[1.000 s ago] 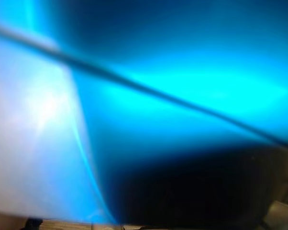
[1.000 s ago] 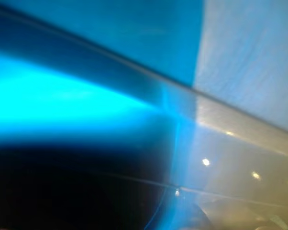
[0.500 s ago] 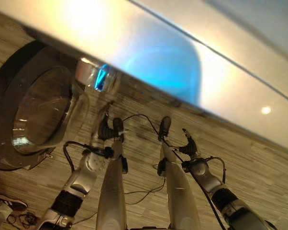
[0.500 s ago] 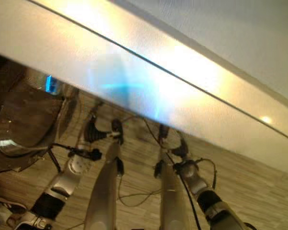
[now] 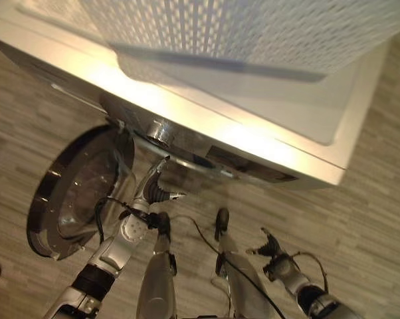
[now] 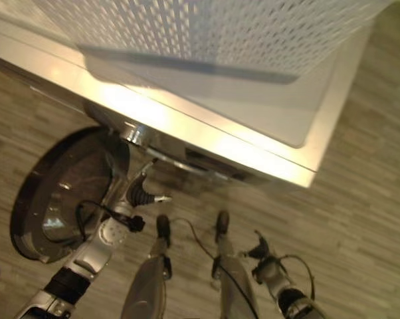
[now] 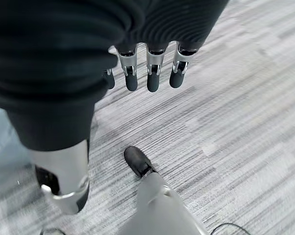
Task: Grab the laundry basket,head to the washer,open it,put in the laundry and shut it.
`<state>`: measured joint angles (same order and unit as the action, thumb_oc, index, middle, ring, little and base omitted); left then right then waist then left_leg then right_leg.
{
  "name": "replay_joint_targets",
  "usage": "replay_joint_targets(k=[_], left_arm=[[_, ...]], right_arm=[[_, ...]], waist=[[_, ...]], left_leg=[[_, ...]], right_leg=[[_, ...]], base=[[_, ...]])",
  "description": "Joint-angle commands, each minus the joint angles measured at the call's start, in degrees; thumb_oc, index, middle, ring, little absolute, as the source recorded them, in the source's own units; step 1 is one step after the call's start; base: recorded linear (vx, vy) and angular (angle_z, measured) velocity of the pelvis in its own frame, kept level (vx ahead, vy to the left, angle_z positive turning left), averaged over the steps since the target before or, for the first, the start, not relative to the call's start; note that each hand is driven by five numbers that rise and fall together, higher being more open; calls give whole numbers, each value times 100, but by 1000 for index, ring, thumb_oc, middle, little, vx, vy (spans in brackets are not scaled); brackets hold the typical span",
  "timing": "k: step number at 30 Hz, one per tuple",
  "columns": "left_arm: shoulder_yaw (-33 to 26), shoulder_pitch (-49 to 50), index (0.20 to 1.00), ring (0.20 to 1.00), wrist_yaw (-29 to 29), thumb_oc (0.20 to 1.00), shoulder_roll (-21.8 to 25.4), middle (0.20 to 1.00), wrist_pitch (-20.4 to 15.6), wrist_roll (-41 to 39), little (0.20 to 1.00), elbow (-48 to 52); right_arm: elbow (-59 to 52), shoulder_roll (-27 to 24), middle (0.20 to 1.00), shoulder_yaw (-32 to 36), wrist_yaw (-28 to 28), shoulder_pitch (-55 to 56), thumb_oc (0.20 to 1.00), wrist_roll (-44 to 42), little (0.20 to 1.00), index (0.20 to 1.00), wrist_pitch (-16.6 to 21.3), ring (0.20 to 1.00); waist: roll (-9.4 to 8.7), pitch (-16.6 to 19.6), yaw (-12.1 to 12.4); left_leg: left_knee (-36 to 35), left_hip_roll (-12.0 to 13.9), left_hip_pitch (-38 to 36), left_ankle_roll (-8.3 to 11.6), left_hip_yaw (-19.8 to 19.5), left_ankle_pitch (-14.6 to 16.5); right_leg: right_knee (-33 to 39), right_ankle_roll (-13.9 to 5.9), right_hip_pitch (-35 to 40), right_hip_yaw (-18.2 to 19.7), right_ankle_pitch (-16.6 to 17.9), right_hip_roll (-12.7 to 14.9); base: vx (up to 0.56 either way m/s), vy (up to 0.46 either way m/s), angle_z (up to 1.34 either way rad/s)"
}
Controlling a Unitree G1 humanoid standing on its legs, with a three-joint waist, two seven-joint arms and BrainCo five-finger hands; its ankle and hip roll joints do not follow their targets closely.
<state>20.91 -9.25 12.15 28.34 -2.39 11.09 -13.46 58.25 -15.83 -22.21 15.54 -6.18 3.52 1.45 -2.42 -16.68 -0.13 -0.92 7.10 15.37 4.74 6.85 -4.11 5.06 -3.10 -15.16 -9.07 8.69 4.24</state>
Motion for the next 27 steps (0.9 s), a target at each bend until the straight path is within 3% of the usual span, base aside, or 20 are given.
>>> replay_joint_targets(k=[1,3,7,9,11,16,17,19,22,23,27], left_arm=[[-312,373,1000,1000,-168,1000,176,1000,-167,-117,1000,-174],[-739,788,1000,1000,-278,1000,199,1000,-82,-292,1000,-390],[-1366,1380,1000,1000,-474,1000,160,1000,37,-465,1000,-823],[-1387,1469,1000,1000,-502,1000,114,1000,24,-425,1000,-895],[-1452,1588,1000,1000,-613,1000,-22,1000,27,-374,1000,-999],[-1227,1389,1000,1000,-700,1000,-197,1000,18,-323,1000,-1149],[-1148,1312,1000,1000,-715,1000,-250,1000,9,-325,1000,-1225],[-933,1236,1000,1000,-869,1000,-286,1000,0,-298,1000,-1168],[-750,1158,1000,1000,-949,1000,-323,1000,-27,-310,1000,-1227],[-467,1170,1000,1000,-1089,1000,-291,1000,-105,-353,1000,-1218],[-265,1150,1000,1000,-1203,1000,-227,1000,-154,-501,1000,-1344]], right_arm=[[-358,-244,1000,711,-263,532,1000,-596,1000,1000,45,1000],[-1327,-552,1000,1453,-328,845,1000,-1052,1000,1000,89,1000],[-3282,-1398,1000,2778,-250,1477,1000,-881,1000,1000,121,1000],[-3637,-1539,1000,3069,-168,1605,1000,-789,1000,1000,132,1000],[-4627,-1919,1000,3909,173,1764,1000,-385,1000,1000,190,1000],[-5992,-2379,1000,4629,629,1275,1000,222,1000,1000,390,1000],[-6090,-2465,1000,4634,698,1118,1000,340,1000,1000,442,1000],[-6629,-3110,1000,4690,704,417,1000,681,1000,1000,543,1000],[-6516,-3468,1000,4409,739,-178,1000,610,1000,1000,641,1000],[-6205,-4236,1000,3853,554,-1034,1000,659,1000,1000,640,1000],[-5277,-5073,1000,2380,327,-2842,1000,437,1000,1000,567,1000]], waist=[[43,280,-214],[41,522,-292],[103,981,-443],[133,1086,-457],[160,1368,-504],[125,1572,-420],[105,1605,-378],[-2,1732,-236],[-69,1781,-146],[-247,1808,83],[-446,1772,298]], left_leg=[[191,243,61,-15,-92,78],[23,253,-254,-26,-46,71],[-344,251,-747,-17,86,27],[-384,257,-825,-16,102,29],[-408,261,-1012,0,120,171],[-408,236,-1141,-30,89,242],[-408,239,-1162,-39,71,258],[-408,221,-1208,-48,6,293],[-408,223,-1199,-39,-45,288],[-408,229,-1183,-10,-123,311],[-408,223,-1097,1,-226,240]], right_leg=[[-877,-252,628,-195,-1383,35],[-813,-279,846,-148,-1366,45],[-643,-343,1142,-57,-1290,80],[-600,-356,1198,-47,-1256,90],[-485,-406,1412,-43,-1257,127],[-433,-414,1580,-12,-1255,138],[-429,-415,1626,-15,-1266,143],[-381,-429,1747,-55,-1294,135],[-353,-430,1782,-94,-1294,132],[-307,-440,1845,-170,-1315,124],[-236,-435,1871,-279,-1259,118]], base=[[125,13,-9],[115,29,-9],[109,40,-11],[94,28,-1],[126,28,7],[59,21,2],[78,25,0],[77,19,0],[33,4,2],[-12,-5,8],[3,-8,15]])
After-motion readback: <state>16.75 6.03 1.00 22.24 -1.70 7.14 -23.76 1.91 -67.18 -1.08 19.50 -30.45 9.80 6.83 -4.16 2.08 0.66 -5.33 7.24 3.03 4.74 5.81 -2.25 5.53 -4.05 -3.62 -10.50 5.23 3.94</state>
